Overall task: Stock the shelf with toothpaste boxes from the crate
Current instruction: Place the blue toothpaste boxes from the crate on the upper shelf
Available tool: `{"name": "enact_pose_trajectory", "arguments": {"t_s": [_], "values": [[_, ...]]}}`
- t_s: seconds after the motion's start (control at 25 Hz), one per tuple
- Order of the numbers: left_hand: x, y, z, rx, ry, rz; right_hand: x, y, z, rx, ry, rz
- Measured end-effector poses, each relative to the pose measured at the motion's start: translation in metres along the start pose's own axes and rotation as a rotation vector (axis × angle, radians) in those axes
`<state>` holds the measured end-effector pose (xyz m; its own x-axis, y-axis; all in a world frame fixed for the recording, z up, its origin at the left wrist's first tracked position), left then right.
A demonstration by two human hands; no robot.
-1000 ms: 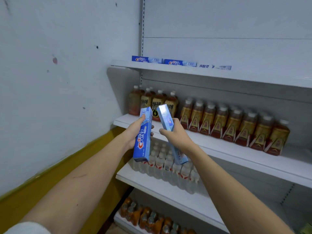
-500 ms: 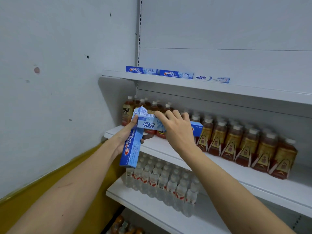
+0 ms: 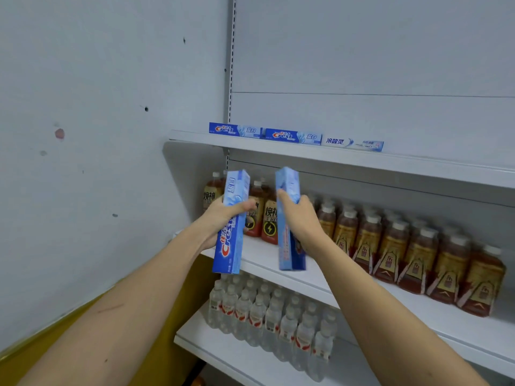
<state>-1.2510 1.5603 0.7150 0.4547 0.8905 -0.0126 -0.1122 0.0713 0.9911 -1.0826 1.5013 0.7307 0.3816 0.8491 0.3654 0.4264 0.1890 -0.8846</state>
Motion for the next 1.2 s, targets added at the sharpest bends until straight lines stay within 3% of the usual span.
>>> {"name": "enact_pose_trajectory", "arguments": {"t_s": [0.08, 0.16, 0.36, 0.48, 0.6, 0.68, 0.76, 0.8, 0.88, 0.96, 1.04, 1.2], "values": [[0.004, 0.006, 0.006, 0.172, -0.023, 0.003, 0.010, 0.002, 0.006, 0.440, 0.054, 0.182], [0.006, 0.014, 0.012, 0.263, -0.056, 0.010, 0.021, -0.006, 0.003, 0.746, 0.134, 0.210], [0.004, 0.046, 0.021, 0.471, -0.125, 0.064, 0.028, -0.017, -0.009, 0.890, 0.172, 0.200], [0.006, 0.068, 0.026, 0.627, -0.128, 0.093, 0.032, -0.032, -0.046, 0.627, 0.240, 0.089], [0.006, 0.100, 0.030, 0.776, -0.126, 0.135, 0.038, -0.091, -0.109, -0.145, 0.314, -0.441], [0.007, 0.121, 0.027, 0.843, -0.100, 0.132, 0.040, -0.125, -0.108, -0.609, 0.011, -0.626], [0.010, 0.143, 0.022, 0.904, -0.054, 0.153, 0.041, -0.133, -0.088, -0.959, -0.364, -0.553], [0.012, 0.154, 0.022, 0.936, -0.050, 0.174, 0.045, -0.136, -0.080, -1.085, -0.442, -0.525], [0.014, 0.174, 0.025, 0.996, -0.086, 0.217, 0.061, -0.150, -0.065, -1.187, -0.443, -0.582], [0.021, 0.196, 0.025, 1.043, -0.087, 0.244, 0.079, -0.161, -0.052, -1.120, -0.464, -0.641], [0.034, 0.221, 0.013, 1.033, -0.023, 0.291, 0.102, -0.167, -0.047, -1.007, -0.479, -0.633], [0.088, 0.262, -0.034, 1.087, 0.149, 0.372, 0.164, -0.170, -0.051, -0.884, -0.331, -0.602]]}}
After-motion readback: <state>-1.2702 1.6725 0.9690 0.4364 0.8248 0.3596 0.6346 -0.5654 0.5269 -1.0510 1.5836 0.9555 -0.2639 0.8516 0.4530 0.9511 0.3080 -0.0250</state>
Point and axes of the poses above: each hand's wrist, its own x-axis towards the middle knuckle, its own z-axis out of the palm, y = z × x, the point moved 7 cm from there along x, towards the middle knuckle, and after that the axes turned 11 degrees about -z, right-handed, at the moved point
